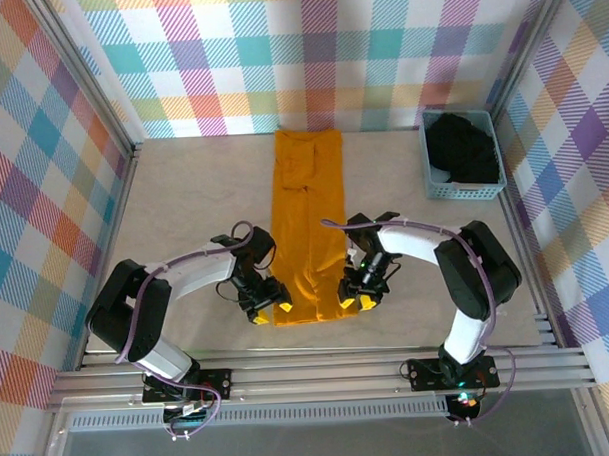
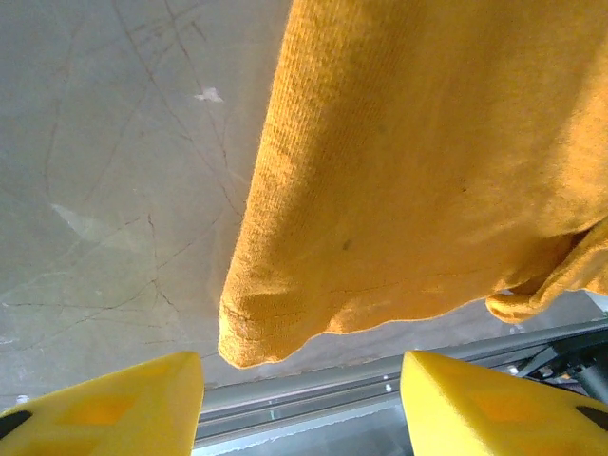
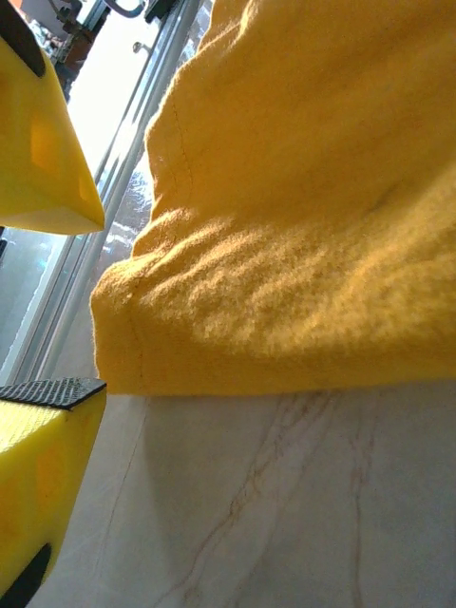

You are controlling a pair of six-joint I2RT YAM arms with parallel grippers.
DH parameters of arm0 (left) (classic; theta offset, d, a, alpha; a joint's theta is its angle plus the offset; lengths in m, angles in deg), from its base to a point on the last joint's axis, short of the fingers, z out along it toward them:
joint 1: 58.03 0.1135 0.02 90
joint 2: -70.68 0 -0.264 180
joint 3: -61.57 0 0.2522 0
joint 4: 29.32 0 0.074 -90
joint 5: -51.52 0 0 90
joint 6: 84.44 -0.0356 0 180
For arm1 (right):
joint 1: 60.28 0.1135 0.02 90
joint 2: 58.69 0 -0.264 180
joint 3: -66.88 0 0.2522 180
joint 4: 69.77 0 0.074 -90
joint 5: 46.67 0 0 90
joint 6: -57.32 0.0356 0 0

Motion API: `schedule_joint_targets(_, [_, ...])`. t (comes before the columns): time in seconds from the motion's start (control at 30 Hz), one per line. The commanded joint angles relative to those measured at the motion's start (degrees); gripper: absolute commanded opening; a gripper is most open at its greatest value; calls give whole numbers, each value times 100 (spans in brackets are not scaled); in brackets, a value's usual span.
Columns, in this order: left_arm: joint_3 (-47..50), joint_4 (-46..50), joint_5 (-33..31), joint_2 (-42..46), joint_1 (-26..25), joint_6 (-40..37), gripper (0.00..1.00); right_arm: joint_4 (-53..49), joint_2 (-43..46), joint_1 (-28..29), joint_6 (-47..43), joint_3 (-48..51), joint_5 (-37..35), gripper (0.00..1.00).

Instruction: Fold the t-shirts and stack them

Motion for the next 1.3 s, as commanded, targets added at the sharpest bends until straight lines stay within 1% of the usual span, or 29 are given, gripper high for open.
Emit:
schedule_joint_targets(0.0, [116,-113,113,-148,-129,84,56,12,-157,164,155,-136,149,45])
schedule_joint_targets(0.1, [154,-276,137,-311,-155,88,53,57,-310,244,258,-193,140,43])
schedule_joint_targets(0.3, [-33,-284,68,-605,-174,-115,42,86,-394,361,451,-372,94,34])
schedule_joint_targets(0.4, [-53,-350,23,-694,-176,-178,31,96,-442,374,527,-416,59,24])
schedule_joint_targets(0.47, [-82,-423,10,-696,-173,-147,23,56,-420,379,578,-417,14,12])
schedule_joint_targets(0.5, [-89,-424,-5,-665,-170,-136,17,16,-386,383,588,-417,-12,5])
schedule_joint_targets(0.53, [-110,-393,-45,-622,-176,-151,10,-57,-338,382,589,-410,-31,0])
schedule_joint_targets(0.57, [-121,-343,-51,-583,-173,-179,4,-153,-287,385,574,-395,-56,0])
schedule_joint_targets(0.6, [-123,-294,-39,-553,-176,-195,0,-257,-234,391,542,-371,-49,0])
schedule_joint_targets(0.73, [23,-112,178,-409,-178,-333,0,-707,140,448,332,-184,-88,0])
schedule_joint_targets(0.9, [32,7,466,7,-178,-426,0,-879,598,458,393,-40,293,0])
schedule_joint_targets(0.97, [-115,121,402,177,-171,-394,0,-916,671,462,509,-181,355,0])
schedule_joint_targets(1.03, [-378,265,196,287,-136,-348,0,-989,642,444,605,-403,349,0])
schedule_joint_targets(1.1, [-597,273,49,400,-30,-204,0,-1100,576,360,671,-680,247,0])
schedule_joint_targets(1.27, [-1350,171,-292,258,399,93,0,-1401,224,-201,577,-1692,-130,0])
